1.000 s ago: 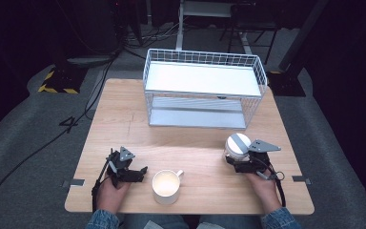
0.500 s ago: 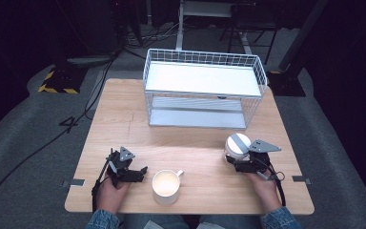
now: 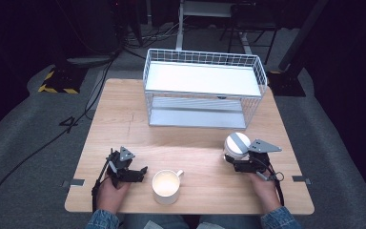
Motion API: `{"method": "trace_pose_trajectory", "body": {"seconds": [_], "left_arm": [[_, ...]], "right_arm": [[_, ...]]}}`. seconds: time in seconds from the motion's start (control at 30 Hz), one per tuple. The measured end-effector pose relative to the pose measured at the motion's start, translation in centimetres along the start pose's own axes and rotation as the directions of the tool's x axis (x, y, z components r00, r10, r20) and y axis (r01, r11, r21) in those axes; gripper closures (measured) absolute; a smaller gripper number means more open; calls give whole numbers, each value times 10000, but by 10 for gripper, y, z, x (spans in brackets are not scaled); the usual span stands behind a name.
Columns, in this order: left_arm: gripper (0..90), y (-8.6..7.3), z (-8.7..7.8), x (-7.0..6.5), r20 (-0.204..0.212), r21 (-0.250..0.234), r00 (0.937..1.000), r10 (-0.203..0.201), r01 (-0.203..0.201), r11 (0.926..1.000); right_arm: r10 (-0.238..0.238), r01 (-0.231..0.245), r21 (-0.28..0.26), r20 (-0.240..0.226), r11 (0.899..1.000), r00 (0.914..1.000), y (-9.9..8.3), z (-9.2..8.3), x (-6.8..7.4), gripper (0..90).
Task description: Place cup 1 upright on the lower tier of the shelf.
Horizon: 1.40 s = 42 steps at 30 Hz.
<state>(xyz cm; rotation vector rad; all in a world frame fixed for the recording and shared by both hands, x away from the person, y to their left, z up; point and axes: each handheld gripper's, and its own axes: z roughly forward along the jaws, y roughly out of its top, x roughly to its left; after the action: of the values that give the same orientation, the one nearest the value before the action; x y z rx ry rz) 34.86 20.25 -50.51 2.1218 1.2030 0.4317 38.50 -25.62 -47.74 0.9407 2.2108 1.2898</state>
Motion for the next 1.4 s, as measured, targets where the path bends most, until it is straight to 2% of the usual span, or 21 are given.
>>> {"method": "trace_pose_trajectory", "body": {"seconds": [0.33, 0.73, 0.9, 1.23, 1.4], "left_arm": [[81, 0, 0, 0, 9, 0, 10000, -23, 23, 10000], [81, 0, 0, 0, 0, -3, 10000, -1, 1, 10000], [81, 0, 0, 0, -3, -5, 10000, -2, 2, 10000], [81, 0, 0, 0, 0, -6, 10000, -1, 1, 10000], [81, 0, 0, 0, 1, -8, 10000, -9, 9, 10000]], "right_arm": [[-284, 284, -153, -45, 9995, 9996, 22, -2, 1, 193], [-636, 632, -214, -155, 9978, 9979, 58, 6, 2, 193], [-740, 736, -152, -233, 9972, 9970, 68, 14, 2, 193], [-566, 563, -99, -426, 9984, 9975, 85, 34, -5, 192], [-744, 741, -83, -420, 9972, 9963, 94, 49, -5, 192]]}}
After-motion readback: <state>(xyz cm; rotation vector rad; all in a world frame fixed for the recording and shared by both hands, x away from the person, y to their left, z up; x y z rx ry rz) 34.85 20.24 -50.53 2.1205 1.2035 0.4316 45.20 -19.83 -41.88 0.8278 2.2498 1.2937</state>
